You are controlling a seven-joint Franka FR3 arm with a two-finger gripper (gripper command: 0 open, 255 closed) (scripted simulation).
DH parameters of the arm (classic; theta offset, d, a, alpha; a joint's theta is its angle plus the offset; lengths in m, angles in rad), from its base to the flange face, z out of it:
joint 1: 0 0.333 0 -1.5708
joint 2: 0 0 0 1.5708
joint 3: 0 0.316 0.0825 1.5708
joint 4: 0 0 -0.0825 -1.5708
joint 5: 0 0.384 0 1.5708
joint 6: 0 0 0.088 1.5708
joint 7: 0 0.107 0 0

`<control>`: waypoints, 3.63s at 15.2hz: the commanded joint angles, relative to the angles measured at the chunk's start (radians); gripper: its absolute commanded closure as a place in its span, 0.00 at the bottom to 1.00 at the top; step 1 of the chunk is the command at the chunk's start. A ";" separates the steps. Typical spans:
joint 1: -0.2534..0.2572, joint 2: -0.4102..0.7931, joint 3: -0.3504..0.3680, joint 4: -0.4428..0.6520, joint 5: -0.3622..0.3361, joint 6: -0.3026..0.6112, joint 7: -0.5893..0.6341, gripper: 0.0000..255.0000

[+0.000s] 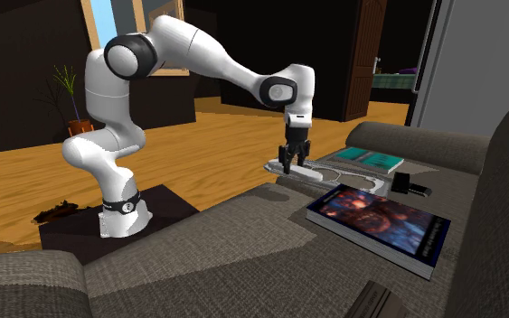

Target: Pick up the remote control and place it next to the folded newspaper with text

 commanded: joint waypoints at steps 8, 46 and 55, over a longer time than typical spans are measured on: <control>-0.083 -0.083 -0.011 -0.043 0.051 -0.022 -0.109 1.00; -0.581 0.029 -0.322 0.165 0.102 -0.073 -0.947 1.00; -0.599 0.095 -0.338 0.171 0.090 -0.012 -0.975 1.00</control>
